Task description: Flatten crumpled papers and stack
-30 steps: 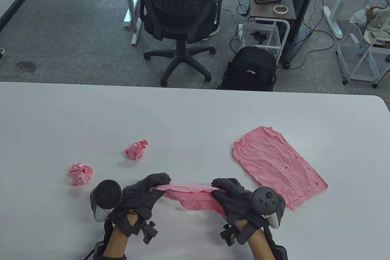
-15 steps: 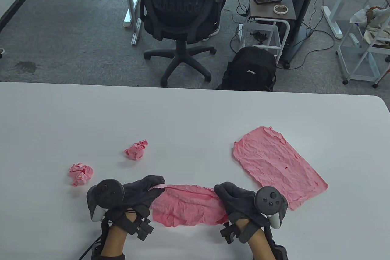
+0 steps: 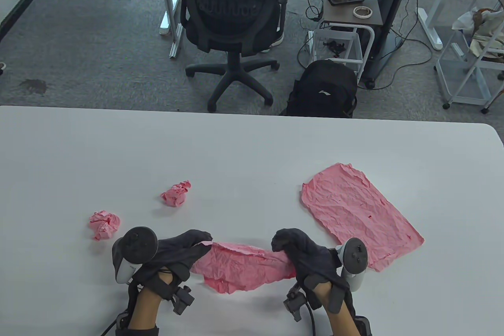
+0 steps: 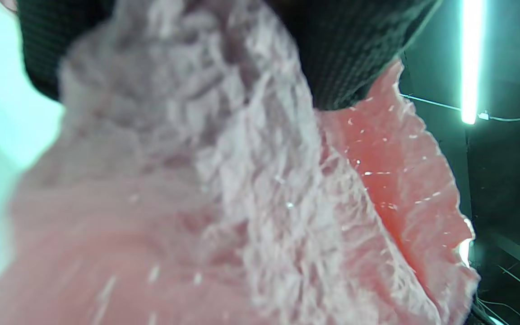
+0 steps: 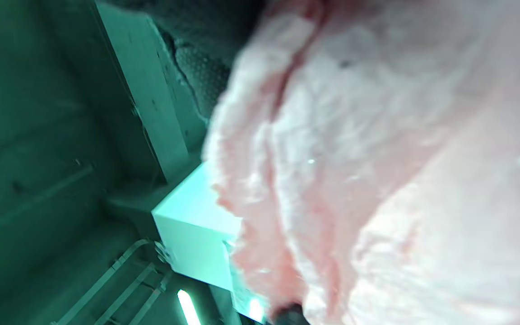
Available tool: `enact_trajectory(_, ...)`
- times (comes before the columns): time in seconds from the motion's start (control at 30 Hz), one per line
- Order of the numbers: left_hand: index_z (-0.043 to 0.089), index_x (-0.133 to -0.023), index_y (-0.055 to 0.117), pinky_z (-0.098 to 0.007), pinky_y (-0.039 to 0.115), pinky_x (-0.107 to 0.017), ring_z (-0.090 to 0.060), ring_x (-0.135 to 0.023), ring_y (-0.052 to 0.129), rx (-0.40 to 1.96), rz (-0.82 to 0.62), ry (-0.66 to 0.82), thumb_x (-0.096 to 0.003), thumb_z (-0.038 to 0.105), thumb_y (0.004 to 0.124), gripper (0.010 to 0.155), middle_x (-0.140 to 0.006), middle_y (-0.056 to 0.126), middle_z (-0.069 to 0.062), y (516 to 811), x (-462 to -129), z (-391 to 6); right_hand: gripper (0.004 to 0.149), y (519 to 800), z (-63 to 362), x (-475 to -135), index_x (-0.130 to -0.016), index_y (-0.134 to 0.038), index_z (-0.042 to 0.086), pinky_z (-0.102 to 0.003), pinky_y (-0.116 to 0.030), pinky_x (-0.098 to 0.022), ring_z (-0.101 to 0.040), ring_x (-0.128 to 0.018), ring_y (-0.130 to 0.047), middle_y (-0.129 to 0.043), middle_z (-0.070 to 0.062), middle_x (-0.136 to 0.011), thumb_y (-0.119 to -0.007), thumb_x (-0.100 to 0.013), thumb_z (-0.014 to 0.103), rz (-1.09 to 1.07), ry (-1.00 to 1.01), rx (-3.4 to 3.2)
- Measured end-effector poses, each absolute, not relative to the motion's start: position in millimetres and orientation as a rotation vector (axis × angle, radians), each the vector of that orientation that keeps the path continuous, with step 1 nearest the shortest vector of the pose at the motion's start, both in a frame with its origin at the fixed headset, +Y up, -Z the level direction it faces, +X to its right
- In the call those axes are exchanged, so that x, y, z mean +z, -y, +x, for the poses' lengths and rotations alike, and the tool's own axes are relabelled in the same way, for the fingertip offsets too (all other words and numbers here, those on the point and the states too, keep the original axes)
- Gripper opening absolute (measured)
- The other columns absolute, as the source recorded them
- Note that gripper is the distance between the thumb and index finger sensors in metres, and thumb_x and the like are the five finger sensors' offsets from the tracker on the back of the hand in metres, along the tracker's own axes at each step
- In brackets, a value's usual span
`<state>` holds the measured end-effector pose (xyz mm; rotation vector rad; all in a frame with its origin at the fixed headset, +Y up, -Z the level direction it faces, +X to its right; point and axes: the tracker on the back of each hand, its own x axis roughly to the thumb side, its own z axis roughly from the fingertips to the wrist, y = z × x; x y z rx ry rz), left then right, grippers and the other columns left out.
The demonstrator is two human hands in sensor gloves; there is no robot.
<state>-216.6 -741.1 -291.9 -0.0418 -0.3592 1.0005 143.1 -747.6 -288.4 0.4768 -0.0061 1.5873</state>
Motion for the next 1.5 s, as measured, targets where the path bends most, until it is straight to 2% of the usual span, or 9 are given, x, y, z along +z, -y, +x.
enact_trajectory(0.17, 0.014, -0.082, 0.093, -0.045, 0.088, -0.041, -0.018, -0.024, 0.109, 1.014, -0.059, 0.369, -0.0477, 0.045, 0.088, 0.046, -0.045, 0.106, 0.000, 741.8, -292.1, -215.4, 0.088, 750.3, 131.0, -284.0, -0.103, -0.056, 0.013, -0.046, -0.077, -0.029, -0.030, -0.040, -0.089, -0.079, -0.017, -0.077, -0.089, -0.038, 0.063, 0.575, -0.210, 1.802)
enact_trajectory(0.43, 0.013, -0.082, 0.093, -0.042, 0.090, -0.036, -0.016, -0.016, 0.108, 0.985, -0.179, 0.402, -0.0468, 0.045, 0.090, 0.048, -0.038, 0.106, 0.002, 744.6, -295.3, -213.2, 0.048, 734.4, 137.4, -281.3, -0.079, -0.088, 0.008, -0.055, -0.086, -0.029, -0.040, -0.042, -0.106, -0.103, -0.012, -0.050, -0.083, -0.048, 0.044, 0.484, 0.207, 2.345)
enact_trajectory(0.57, 0.014, -0.090, 0.088, -0.043, 0.090, -0.038, -0.017, -0.020, 0.109, 0.953, -0.234, 0.418, -0.0471, 0.045, 0.090, 0.052, -0.042, 0.106, 0.002, 747.1, -294.9, -210.6, 0.041, 733.2, 137.8, -279.1, -0.087, -0.083, 0.013, -0.072, -0.060, -0.052, -0.059, -0.085, -0.067, -0.072, -0.025, -0.097, -0.081, -0.050, 0.031, 0.527, 0.202, 2.428)
enact_trajectory(0.63, 0.015, -0.092, 0.086, -0.044, 0.089, -0.040, -0.018, -0.023, 0.110, 0.980, -0.255, 0.420, -0.0473, 0.044, 0.090, 0.053, -0.045, 0.106, 0.001, 748.6, -296.1, -212.8, 0.039, 733.6, 138.4, -279.6, -0.088, -0.082, 0.017, -0.072, -0.057, -0.056, -0.057, -0.089, -0.062, -0.071, -0.023, -0.099, -0.080, -0.049, 0.026, 0.569, 0.237, 2.412)
enact_trajectory(0.93, 0.013, -0.088, 0.089, -0.044, 0.089, -0.040, -0.017, -0.022, 0.109, 1.025, -0.289, 0.344, -0.0477, 0.045, 0.089, 0.051, -0.043, 0.105, 0.002, 757.1, -300.5, -229.0, 0.045, 757.9, 159.1, -301.1, -0.078, -0.084, 0.004, -0.050, -0.086, -0.024, -0.025, -0.021, -0.106, -0.099, -0.001, -0.032, -0.084, -0.048, 0.038, 0.299, -0.006, 1.931)
enact_trajectory(1.07, 0.010, -0.090, 0.086, -0.050, 0.083, -0.049, -0.026, -0.041, 0.109, 0.913, -0.164, 0.178, -0.0475, 0.040, 0.090, 0.052, -0.060, 0.103, -0.005, 764.4, -299.7, -235.5, 0.045, 760.3, 169.5, -302.3, -0.073, -0.088, 0.001, -0.055, -0.084, -0.027, -0.033, -0.025, -0.107, -0.102, -0.007, -0.032, -0.088, -0.046, 0.037, 0.132, 0.097, 2.156)
enact_trajectory(1.13, 0.012, -0.106, 0.065, -0.059, 0.071, -0.060, -0.040, -0.073, 0.096, 0.755, -0.101, 0.132, -0.0467, 0.038, 0.090, 0.070, -0.088, 0.085, -0.015, 763.2, -299.4, -234.2, 0.044, 757.5, 169.4, -302.7, -0.072, -0.090, 0.004, -0.053, -0.086, -0.027, -0.031, -0.025, -0.108, -0.103, -0.005, -0.032, -0.087, -0.046, 0.038, 0.152, 0.181, 2.370)
enact_trajectory(1.27, 0.022, -0.109, 0.062, -0.067, 0.055, -0.070, -0.045, -0.102, 0.067, 0.494, 0.020, 0.369, -0.0468, 0.039, 0.090, 0.071, -0.111, 0.058, -0.011, 751.7, -292.8, -209.9, 0.046, 757.6, 162.7, -303.3, -0.082, -0.085, 0.007, -0.061, -0.077, -0.040, -0.045, -0.050, -0.101, -0.103, -0.015, -0.055, -0.084, -0.047, 0.037, 0.179, 0.227, 2.513)
enact_trajectory(1.5, 0.021, -0.108, 0.067, -0.068, 0.051, -0.072, -0.044, -0.107, 0.059, 0.272, -0.332, 0.575, -0.0457, 0.045, 0.091, 0.070, -0.113, 0.056, -0.013, 776.7, -293.8, -148.0, 0.045, 756.6, 158.1, -305.2, -0.086, -0.081, 0.008, -0.065, -0.069, -0.048, -0.047, -0.061, -0.094, -0.099, -0.017, -0.064, -0.087, -0.046, 0.028, 0.245, 0.184, 2.546)
